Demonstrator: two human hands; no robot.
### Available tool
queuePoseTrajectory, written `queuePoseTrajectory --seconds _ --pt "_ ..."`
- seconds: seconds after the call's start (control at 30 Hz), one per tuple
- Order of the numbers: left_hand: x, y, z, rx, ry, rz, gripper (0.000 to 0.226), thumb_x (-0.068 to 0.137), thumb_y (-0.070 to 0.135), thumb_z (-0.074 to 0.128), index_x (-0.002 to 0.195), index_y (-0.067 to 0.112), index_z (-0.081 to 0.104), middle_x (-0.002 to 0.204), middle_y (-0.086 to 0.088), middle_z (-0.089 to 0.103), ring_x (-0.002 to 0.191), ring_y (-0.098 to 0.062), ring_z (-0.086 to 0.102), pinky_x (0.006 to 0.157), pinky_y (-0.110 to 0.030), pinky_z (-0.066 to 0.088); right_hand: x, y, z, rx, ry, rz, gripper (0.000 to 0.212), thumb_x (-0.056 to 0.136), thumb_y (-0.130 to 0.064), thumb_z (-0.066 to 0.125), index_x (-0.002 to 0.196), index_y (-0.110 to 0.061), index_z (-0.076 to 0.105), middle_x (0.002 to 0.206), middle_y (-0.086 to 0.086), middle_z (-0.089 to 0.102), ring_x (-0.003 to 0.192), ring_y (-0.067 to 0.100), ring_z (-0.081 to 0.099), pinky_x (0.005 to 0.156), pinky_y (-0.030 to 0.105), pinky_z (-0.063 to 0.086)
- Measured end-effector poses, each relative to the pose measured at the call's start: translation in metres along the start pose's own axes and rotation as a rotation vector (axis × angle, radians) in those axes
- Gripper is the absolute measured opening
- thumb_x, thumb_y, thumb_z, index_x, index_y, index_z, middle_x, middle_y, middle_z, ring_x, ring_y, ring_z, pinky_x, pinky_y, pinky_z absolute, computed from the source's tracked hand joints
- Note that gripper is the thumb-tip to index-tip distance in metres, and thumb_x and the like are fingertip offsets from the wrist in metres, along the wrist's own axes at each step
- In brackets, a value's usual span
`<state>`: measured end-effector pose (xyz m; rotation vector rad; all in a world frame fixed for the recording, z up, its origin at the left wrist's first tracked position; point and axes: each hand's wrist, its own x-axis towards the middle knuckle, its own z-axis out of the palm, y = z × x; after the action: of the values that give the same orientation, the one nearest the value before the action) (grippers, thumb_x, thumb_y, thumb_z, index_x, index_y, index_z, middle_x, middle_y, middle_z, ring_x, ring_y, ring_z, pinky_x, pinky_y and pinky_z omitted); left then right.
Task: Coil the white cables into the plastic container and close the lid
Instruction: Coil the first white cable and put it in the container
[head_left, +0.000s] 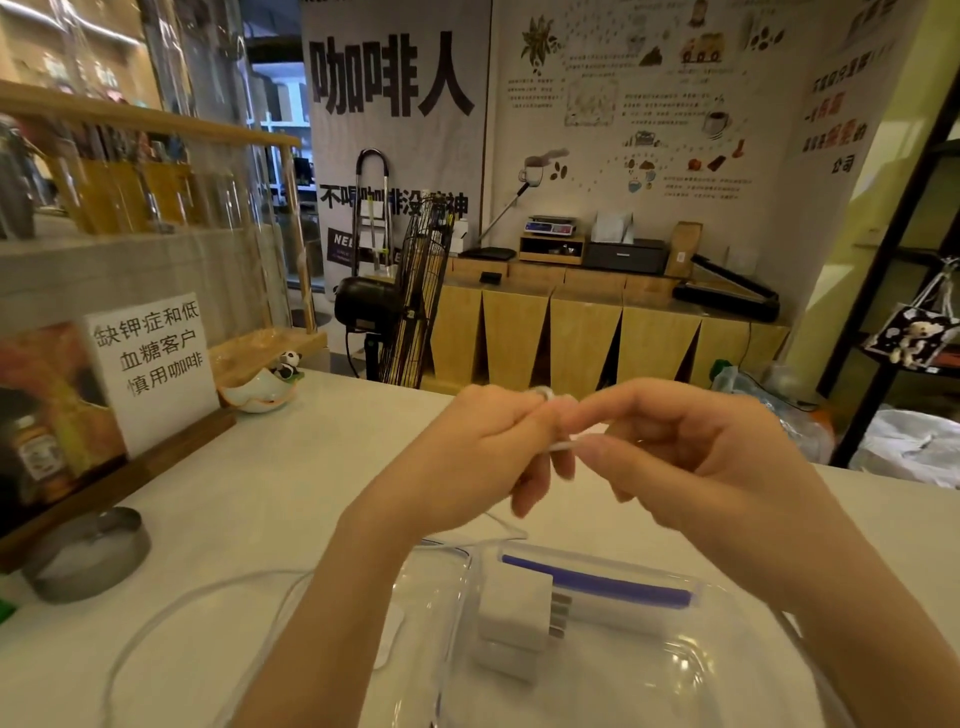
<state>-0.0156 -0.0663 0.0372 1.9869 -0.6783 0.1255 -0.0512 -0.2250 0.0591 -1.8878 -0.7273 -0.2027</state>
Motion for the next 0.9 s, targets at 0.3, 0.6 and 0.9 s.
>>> queuePoseTrajectory --seconds 0.3,0.6,0.9 --pt "-0.002 -0.010 -0.014 -0.897 -0.753 -0.047 0.046 0.094 0.036 0.034 0.067 0.007 0.058 0.039 0.008 0.040 0.034 -0.005 0.034 0.040 -0.010 0.034 0.007 0.016 -0.015 0.162 -0.086 -0.012 0.027 0.064 -0.044 0.064 0.085 -0.028 0.072 0.057 -0.006 0.063 0.042 0.005 0.046 0.039 0.011 0.034" --pt "0.012 -0.005 -0.001 -1.873 -0.479 0.040 0.040 0.097 0.030 0.029 0.090 -0.004 0.049 0.061 -0.022 0.059 0.053 -0.015 0.036 0.053 -0.025 0.034 0.017 0.026 0.015 0.408 -0.019 0.204 0.021 0.087 -0.022 0.046 0.082 -0.018 0.067 0.053 -0.002 0.049 0.036 0.005 0.033 0.032 0.015 0.026" --pt "0.010 -0.009 -0.009 -1.304 0.290 0.167 0.041 0.095 0.032 0.026 0.084 0.006 0.055 0.046 0.004 0.050 0.040 -0.006 0.042 0.041 -0.016 0.039 0.012 0.028 0.036 0.177 -0.272 0.292 0.028 0.094 -0.017 0.041 0.118 -0.027 0.050 0.058 -0.004 0.050 0.036 0.003 0.036 0.035 0.016 0.029"
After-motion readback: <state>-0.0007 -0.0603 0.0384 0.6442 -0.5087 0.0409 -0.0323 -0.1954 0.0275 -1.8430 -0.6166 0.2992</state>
